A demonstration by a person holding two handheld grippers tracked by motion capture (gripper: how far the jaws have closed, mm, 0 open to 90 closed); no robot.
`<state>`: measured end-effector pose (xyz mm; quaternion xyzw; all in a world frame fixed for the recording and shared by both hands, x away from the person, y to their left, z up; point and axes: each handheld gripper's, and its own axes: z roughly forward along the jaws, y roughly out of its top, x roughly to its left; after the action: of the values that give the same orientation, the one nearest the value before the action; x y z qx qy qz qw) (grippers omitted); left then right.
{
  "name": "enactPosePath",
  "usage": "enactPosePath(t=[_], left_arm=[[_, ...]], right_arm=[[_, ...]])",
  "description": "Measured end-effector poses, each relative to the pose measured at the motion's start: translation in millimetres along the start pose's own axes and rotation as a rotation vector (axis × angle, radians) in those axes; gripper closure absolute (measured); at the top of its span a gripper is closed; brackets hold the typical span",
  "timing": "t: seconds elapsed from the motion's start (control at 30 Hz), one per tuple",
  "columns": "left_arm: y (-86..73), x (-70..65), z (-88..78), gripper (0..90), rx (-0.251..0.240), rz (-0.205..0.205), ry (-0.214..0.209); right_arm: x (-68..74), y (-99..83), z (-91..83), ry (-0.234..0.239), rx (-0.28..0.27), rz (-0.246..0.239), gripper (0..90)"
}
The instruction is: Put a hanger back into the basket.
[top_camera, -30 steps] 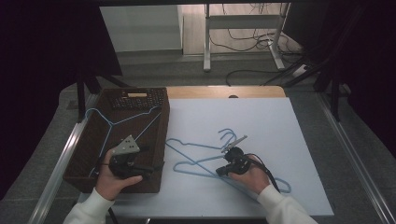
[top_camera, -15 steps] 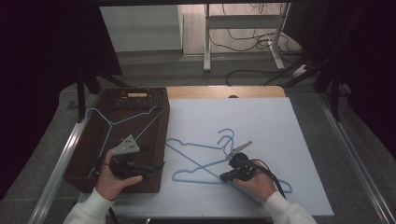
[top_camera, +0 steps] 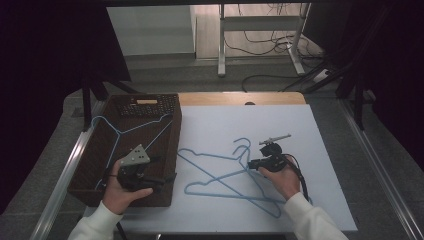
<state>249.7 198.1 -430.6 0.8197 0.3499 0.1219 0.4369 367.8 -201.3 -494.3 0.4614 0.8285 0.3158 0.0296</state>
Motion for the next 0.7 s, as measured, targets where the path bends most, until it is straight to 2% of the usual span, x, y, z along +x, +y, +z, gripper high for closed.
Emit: enactPosePath(t=[0.13,0.23,0.3,0.43,0.5,0.57,0.63,0.7], left_arm=[[0.1,0.0,-0.1,15.7,-0.001,0.001,-0.001],[-0.1,0.7,-0.7,15.7,-0.003,0.001,-0.001],[-0.5,1.2,-1.0,15.7,-0.004,0.001,-0.001],[-0.3,1.5,-1.9,15.7,-0.007,0.001,0.000],[-0.1,1.4,-1.8,15.7,-0.007,0.003,0.000],[0.0,1.1,-1.5,15.7,-0.007,0.004,0.000],[0.3,0.7,-1.5,15.7,-0.007,0.007,-0.001],[0.2,0.7,-1.8,15.7,-0.009,0.006,-0.001]], right_arm=[[-2.9,8.7,10.3,-0.036,0.009,0.045,69.8],[-6.3,13.0,17.0,-0.042,0.015,0.084,68.1],[-8.3,14.4,21.1,-0.028,0.021,0.108,67.1],[-5.2,15.9,26.5,-0.050,0.038,0.128,64.5],[-1.6,17.1,27.7,-0.071,0.044,0.120,62.9],[4.9,18.6,29.6,-0.118,0.057,0.089,66.4],[11.6,20.2,31.9,-0.185,0.075,0.047,70.5],[15.5,21.1,33.2,-0.218,0.084,0.026,72.0]])
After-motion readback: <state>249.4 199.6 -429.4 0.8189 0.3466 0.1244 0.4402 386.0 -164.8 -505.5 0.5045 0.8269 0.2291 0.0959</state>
